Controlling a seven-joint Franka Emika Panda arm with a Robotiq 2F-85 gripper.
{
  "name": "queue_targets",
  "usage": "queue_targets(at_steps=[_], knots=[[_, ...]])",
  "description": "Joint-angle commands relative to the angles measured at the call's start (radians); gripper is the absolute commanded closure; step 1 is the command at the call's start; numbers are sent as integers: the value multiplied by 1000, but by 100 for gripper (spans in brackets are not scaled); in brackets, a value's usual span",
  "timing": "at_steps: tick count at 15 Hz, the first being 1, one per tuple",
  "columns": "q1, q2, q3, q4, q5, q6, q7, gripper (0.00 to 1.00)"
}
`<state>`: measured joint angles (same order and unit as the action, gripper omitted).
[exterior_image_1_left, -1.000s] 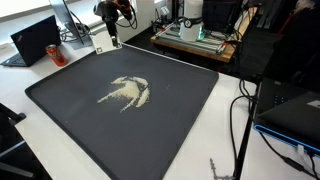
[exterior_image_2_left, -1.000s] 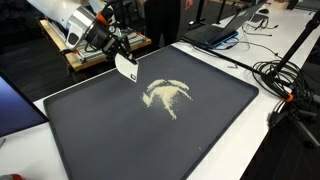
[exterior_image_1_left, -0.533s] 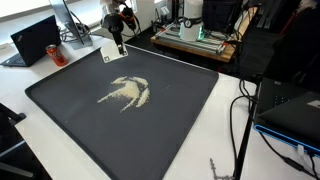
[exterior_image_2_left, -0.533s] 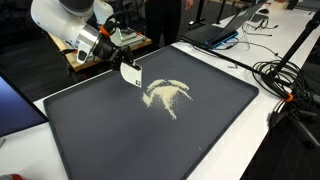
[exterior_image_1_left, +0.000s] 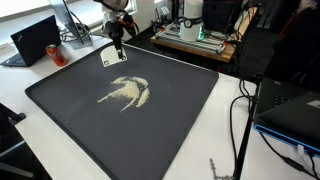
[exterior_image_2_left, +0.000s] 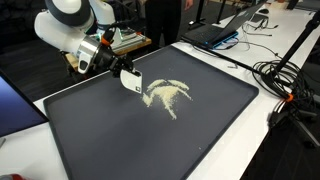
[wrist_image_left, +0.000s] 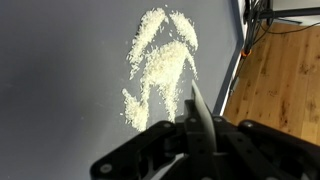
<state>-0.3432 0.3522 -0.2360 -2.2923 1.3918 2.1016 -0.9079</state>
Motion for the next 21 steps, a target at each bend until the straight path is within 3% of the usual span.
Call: queue_targets(at_steps=[1,10,21], knots=[[24,55,-18,90,-37,14,22,99],[30,178,-6,368,-431,5,159,99],[14,269,116,664,-808,-32,183,99]])
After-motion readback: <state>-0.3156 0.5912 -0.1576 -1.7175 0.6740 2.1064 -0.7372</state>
